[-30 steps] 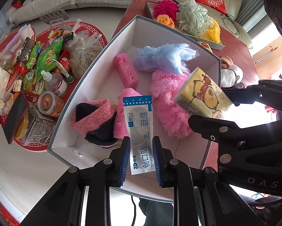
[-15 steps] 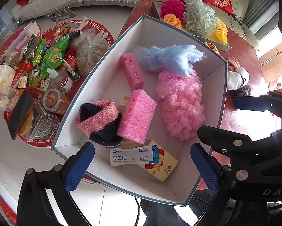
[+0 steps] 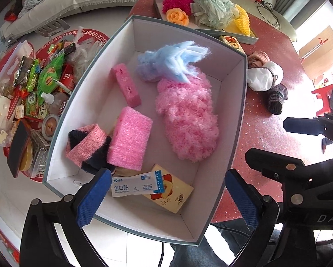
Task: Organize soft objects
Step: 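Move the left gripper to the white cloth bundle while the right moves to the red rose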
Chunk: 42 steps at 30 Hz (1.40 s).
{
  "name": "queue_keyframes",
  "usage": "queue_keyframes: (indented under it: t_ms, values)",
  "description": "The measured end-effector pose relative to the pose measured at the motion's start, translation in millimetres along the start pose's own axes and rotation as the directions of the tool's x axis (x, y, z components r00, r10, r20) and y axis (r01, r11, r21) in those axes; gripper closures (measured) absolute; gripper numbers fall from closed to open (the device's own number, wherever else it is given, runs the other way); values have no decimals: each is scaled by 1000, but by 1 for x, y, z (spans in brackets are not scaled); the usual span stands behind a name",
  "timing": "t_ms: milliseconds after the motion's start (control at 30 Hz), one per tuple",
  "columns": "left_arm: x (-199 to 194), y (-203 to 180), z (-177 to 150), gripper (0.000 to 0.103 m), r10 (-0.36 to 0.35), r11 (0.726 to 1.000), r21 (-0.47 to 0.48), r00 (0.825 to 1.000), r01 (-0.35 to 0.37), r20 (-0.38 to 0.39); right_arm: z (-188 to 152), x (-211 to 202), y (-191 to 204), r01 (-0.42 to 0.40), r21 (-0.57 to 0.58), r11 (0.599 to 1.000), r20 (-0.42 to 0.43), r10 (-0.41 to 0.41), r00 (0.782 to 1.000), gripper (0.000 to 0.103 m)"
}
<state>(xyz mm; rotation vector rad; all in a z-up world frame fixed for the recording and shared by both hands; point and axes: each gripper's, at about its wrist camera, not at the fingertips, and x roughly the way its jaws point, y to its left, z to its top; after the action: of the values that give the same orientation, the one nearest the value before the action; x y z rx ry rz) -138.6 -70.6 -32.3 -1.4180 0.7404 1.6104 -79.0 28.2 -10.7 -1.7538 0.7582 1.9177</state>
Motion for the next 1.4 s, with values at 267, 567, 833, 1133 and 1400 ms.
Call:
queue_keyframes:
  t_ms: [267, 567, 833, 1133, 1400]
  values:
    - [4, -50, 5, 1, 7, 994, 108, 1000, -5, -20, -31, 10, -72, 1, 184, 983, -30, 5, 1000, 18]
    - [12, -84, 8, 1, 17, 990, 138, 997, -7, -72, -71, 31, -138, -13, 344, 939, -61, 36, 998, 18]
    - [16, -117, 26, 1, 19, 987, 158, 997, -7, -74, -97, 61, -163, -24, 404, 915, -105, 72, 992, 17]
    - [25, -182, 86, 1, 23, 971, 238, 999, -16, -28, -105, 97, -170, -50, 416, 908, -137, 117, 984, 17]
    - [71, -238, 142, 1, 95, 912, 402, 995, -82, -13, -107, 108, -169, -37, 375, 926, -137, 95, 986, 18]
